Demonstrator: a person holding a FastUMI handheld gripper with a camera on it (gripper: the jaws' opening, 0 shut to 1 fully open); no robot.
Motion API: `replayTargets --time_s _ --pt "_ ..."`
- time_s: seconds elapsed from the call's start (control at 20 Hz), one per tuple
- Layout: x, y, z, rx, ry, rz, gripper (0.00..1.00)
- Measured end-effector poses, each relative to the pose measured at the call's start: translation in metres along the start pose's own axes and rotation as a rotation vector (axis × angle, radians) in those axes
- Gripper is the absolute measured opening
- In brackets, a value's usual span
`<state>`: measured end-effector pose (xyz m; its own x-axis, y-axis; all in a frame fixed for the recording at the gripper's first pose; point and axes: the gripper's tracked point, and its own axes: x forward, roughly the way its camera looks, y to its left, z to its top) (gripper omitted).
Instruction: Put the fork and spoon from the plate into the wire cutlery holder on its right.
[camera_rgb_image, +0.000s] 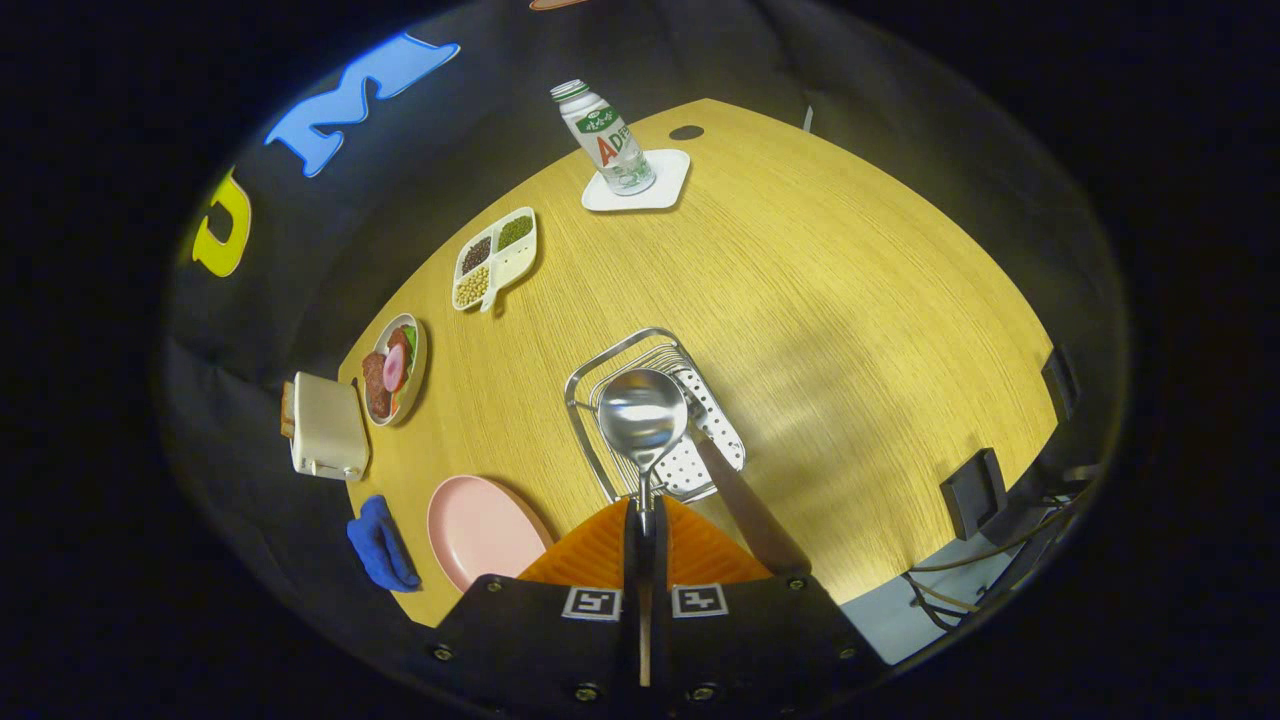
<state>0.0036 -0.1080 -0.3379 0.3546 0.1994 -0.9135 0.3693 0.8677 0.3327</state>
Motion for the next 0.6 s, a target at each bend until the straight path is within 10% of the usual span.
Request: replayTargets --time_s 0.3,0.5,0.6 --pt "-0.005 0.011 0.008 0.028 -0.037 0.035 0.21" --pt "-0.008 0.020 0.013 0.033 -0.070 0.047 1.00" --pt "-0.010 0.022 0.013 0.034 -0.074 0.048 0.98"
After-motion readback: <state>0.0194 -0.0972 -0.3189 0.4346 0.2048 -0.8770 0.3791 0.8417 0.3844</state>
